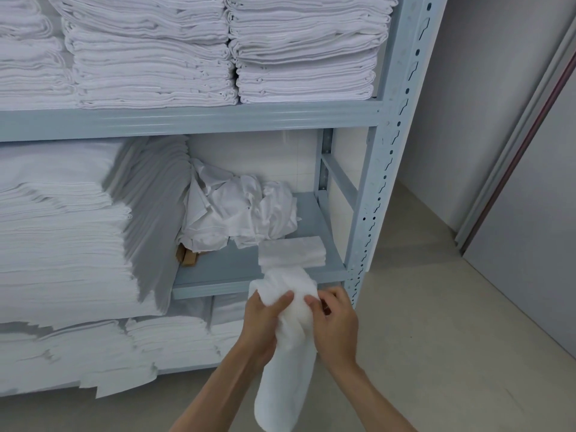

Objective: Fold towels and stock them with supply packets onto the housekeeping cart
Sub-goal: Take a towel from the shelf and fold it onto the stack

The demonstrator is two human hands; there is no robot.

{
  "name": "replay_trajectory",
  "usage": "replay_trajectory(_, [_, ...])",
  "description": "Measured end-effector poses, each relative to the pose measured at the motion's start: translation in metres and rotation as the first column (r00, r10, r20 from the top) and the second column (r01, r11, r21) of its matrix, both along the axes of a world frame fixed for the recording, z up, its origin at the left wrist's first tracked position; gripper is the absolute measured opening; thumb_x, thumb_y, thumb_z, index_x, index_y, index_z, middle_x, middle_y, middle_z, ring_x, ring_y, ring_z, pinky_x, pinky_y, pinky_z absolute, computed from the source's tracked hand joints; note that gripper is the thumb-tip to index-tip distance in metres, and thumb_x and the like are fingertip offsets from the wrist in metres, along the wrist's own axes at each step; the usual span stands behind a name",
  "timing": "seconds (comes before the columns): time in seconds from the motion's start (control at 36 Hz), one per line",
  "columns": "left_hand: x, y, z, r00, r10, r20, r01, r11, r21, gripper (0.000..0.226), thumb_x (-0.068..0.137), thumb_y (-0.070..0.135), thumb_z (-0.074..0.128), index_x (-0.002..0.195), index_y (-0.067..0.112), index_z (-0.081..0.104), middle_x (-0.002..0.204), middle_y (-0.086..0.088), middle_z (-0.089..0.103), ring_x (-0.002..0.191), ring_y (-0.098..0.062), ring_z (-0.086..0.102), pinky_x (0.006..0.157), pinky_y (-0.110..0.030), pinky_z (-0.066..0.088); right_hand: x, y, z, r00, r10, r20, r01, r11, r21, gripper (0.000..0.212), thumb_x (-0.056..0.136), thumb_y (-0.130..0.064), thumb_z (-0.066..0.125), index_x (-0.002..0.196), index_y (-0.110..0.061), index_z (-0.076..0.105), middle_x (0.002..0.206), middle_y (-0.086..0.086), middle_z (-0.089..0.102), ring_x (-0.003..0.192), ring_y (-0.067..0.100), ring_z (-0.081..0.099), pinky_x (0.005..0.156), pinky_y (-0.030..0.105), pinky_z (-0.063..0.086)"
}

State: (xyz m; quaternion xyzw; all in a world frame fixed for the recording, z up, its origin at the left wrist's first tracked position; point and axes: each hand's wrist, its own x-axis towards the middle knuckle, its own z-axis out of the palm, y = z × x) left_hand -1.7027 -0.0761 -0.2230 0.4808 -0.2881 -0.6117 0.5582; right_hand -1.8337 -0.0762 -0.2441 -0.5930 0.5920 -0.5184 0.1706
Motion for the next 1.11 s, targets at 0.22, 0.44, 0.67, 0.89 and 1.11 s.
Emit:
replay_trajectory(0.22, [0.029,-0.001,-0.006,0.976,0.184,0.113,-0.193,0.978,0.075,0.018,0.088,-0.009,0.057,0.100,0.000,0.066,0.103,-0.027,0.070,0.086,-0.034,0.067,0.079,-0.045,0.055,-0.003,-0.008,0.005,0.987,-0.075,0.140,0.061,0.993,0.106,0.033,0.100,-0.023,0.055,0.069,-0.019,0.046,0.061,-0.005,0.046,0.053,0.006,0.042,0.053,0.021,0.034])
replay_trajectory(0.44, [0.076,0.006,-0.023,0.934,0.296,0.200,-0.323,0.939,0.117,0.026,0.086,0.014,0.076,0.110,0.010,0.065,0.106,-0.014,0.072,0.099,-0.036,0.068,0.088,-0.053,0.057,-0.045,-0.019,0.015,0.394,-0.182,0.901,-0.456,0.813,0.364,0.031,0.098,-0.026,0.060,0.105,0.004,0.066,0.105,0.017,0.071,0.096,0.030,0.068,0.093,0.043,0.051])
replay_trajectory(0.67, [0.105,0.031,-0.058,0.802,0.175,0.572,-0.283,0.953,0.106,0.047,0.080,-0.011,0.062,0.112,0.022,0.057,0.097,0.000,0.066,0.087,-0.023,0.063,0.064,-0.030,0.049,-0.078,-0.016,0.030,-0.021,-0.059,0.998,-0.562,0.826,0.037,0.046,0.099,-0.027,0.051,0.140,-0.006,0.049,0.142,0.017,0.051,0.137,0.032,0.045,0.118,0.047,0.029])
replay_trajectory(0.89, [0.157,0.041,-0.088,0.611,0.150,0.778,-0.484,0.848,0.217,0.019,0.091,0.006,0.064,0.072,0.000,0.065,0.069,-0.017,0.061,0.066,-0.028,0.053,0.060,-0.033,0.041,-0.084,-0.025,0.039,0.129,-0.060,0.990,-0.466,0.878,0.114,0.025,0.102,-0.017,0.047,0.105,-0.008,0.070,0.108,0.010,0.071,0.105,0.025,0.067,0.097,0.042,0.051])
replay_trajectory(1.11, [0.197,0.048,-0.110,0.824,0.330,0.460,-0.539,0.705,0.460,0.028,0.100,0.022,0.058,0.109,-0.004,0.055,0.108,-0.022,0.056,0.091,-0.037,0.058,0.072,-0.046,0.055,-0.085,-0.033,0.032,0.377,-0.193,0.906,-0.348,0.877,0.332,0.022,0.102,-0.006,0.046,0.122,-0.008,0.057,0.109,0.011,0.064,0.097,0.024,0.062,0.086,0.036,0.053])
